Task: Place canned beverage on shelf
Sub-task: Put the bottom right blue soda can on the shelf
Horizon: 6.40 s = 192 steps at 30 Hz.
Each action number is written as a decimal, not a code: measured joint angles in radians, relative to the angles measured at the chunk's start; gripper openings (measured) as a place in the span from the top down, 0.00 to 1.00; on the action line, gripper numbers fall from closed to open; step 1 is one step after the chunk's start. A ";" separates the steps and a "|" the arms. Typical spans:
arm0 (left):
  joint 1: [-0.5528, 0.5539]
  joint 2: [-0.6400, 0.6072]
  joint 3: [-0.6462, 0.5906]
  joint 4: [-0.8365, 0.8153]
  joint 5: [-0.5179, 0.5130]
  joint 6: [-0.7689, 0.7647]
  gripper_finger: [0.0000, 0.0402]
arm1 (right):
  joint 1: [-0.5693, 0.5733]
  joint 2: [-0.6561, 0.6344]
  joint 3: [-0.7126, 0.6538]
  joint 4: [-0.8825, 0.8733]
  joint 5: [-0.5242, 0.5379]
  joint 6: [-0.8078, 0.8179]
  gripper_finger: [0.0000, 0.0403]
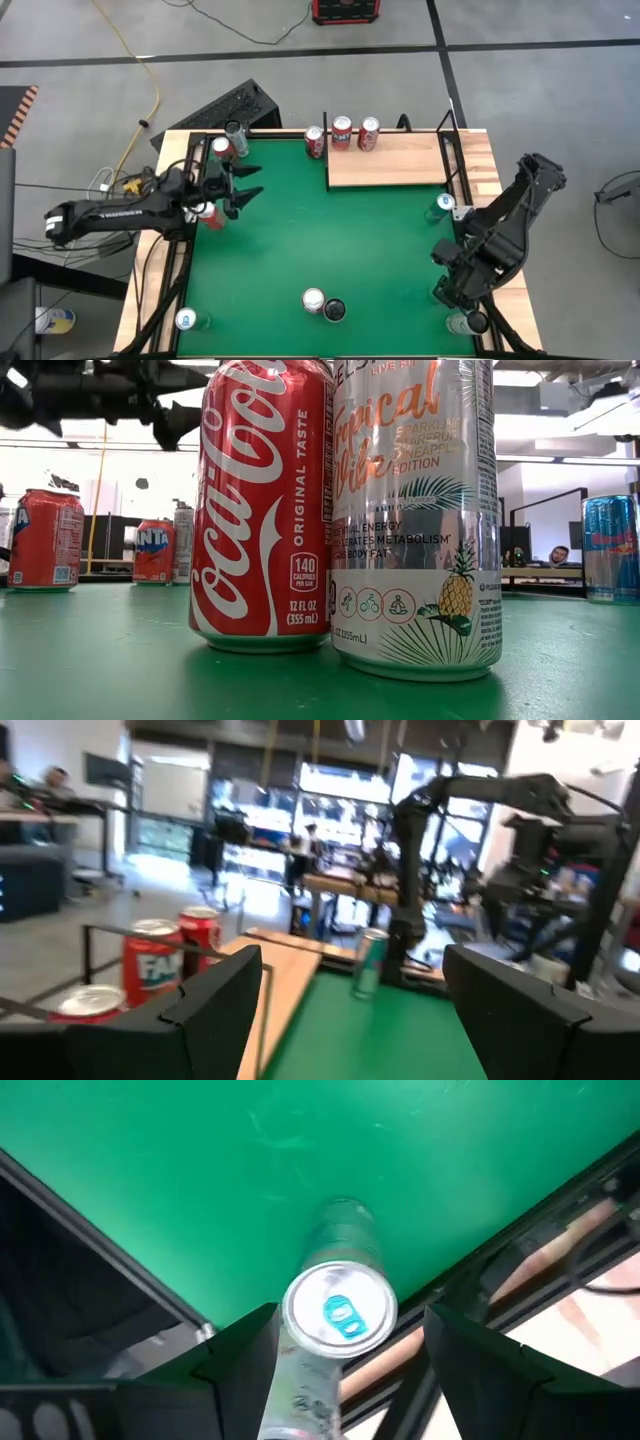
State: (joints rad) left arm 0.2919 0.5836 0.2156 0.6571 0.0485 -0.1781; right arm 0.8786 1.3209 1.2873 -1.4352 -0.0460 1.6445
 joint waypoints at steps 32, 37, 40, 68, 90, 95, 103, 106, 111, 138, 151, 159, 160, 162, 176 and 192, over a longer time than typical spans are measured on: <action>0.000 -0.053 -0.092 -0.102 0.049 0.041 0.26 | 0.091 0.075 0.000 -0.022 0.077 0.078 0.31; 0.000 -0.053 -0.092 -0.109 0.049 0.039 0.26 | 0.104 0.075 0.000 -0.023 0.081 0.089 0.31; 0.000 -0.053 -0.092 -0.124 0.049 0.038 0.26 | 0.119 0.075 0.000 -0.023 0.098 0.112 0.31; 0.000 -0.053 -0.092 -0.264 0.041 0.036 0.26 | 0.133 0.075 -0.001 -0.046 0.128 -0.083 0.31; 0.000 -0.053 -0.092 -0.376 -0.027 0.026 0.26 | 0.023 0.074 -0.001 0.004 -0.027 -0.329 0.31; 0.001 -0.053 -0.092 -0.397 -0.035 0.043 0.26 | 0.036 0.074 -0.001 0.096 -0.031 -0.284 0.31; 0.001 -0.052 -0.092 -0.507 -0.034 0.050 0.26 | 0.037 0.074 -0.001 0.104 -0.030 -0.226 0.31; 0.001 -0.053 -0.092 -0.557 -0.034 0.050 0.26 | 0.034 0.074 -0.001 0.104 -0.030 -0.211 0.31; 0.001 -0.052 -0.092 -0.648 -0.035 0.111 0.26 | 0.014 0.074 -0.001 0.104 -0.056 -0.197 0.31; 0.000 -0.053 -0.091 -0.474 -0.036 0.120 0.26 | 0.003 0.074 -0.001 0.093 -0.089 -0.190 0.31; 0.001 -0.052 -0.092 -0.483 -0.037 0.090 0.26 | 0.003 0.074 -0.001 0.019 -0.080 -0.126 0.18; 0.001 -0.052 -0.092 -0.483 -0.037 0.089 0.26 | 0.010 0.089 -0.005 0.021 -0.081 -0.123 0.06; 0.001 -0.053 -0.092 -0.483 -0.037 0.089 0.26 | 0.016 0.093 -0.014 0.023 -0.081 -0.123 0.06; 0.001 -0.053 -0.092 -0.485 -0.037 0.089 0.26 | 0.032 0.102 -0.040 0.035 -0.082 -0.119 0.05; 0.000 -0.053 -0.092 -0.488 -0.037 0.088 0.26 | 0.072 0.107 -0.168 0.148 -0.064 -0.080 0.06; 0.000 -0.053 -0.092 -0.490 -0.037 0.088 0.26 | 0.058 0.106 -0.168 0.157 -0.055 -0.126 0.36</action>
State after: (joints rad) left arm 0.2921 0.5308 0.1238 0.1670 0.0113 -0.0902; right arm 0.9369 1.4265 1.1197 -1.2785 -0.1012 1.5189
